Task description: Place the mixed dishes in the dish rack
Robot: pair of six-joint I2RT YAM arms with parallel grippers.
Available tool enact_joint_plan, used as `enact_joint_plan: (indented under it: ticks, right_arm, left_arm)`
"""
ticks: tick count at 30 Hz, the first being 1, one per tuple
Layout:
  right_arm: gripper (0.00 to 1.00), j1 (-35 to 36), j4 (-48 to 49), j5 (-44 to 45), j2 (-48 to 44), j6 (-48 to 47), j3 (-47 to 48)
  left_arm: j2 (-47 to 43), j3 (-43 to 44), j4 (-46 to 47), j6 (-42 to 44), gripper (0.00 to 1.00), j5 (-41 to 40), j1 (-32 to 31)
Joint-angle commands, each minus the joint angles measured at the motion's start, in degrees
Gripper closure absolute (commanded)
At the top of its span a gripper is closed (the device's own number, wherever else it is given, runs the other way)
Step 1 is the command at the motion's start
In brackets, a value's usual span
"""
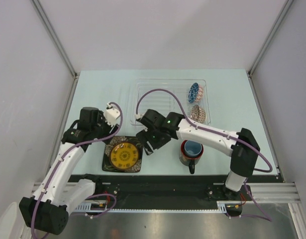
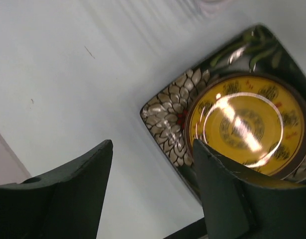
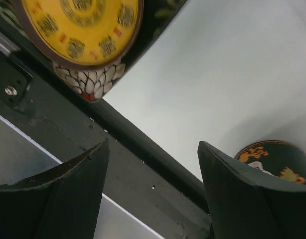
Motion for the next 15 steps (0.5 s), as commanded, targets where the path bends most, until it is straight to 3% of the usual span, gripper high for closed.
enact_joint_plan:
  ticks: [1,7,15]
  right_arm:
    - [0.22,-0.13,7.28,-7.45,-0.03,-1.14,0.01]
    - [0.21,-0.83,17.12,-10.06,2.79,-1.06,-1.75]
    - [0.21,-4.26,29.70,-22.29,12.10,5.89,-2.98]
  left_arm:
    - [-2.48,-2.41,-4.48,15.31,0.31,0.16,0.34]
    - [-8.01,-6.45,-5.80,23.25,0.45,5.33,0.34]
    - [-19.96,-13.04,-6.24,29.40,0.37,8.51,0.34]
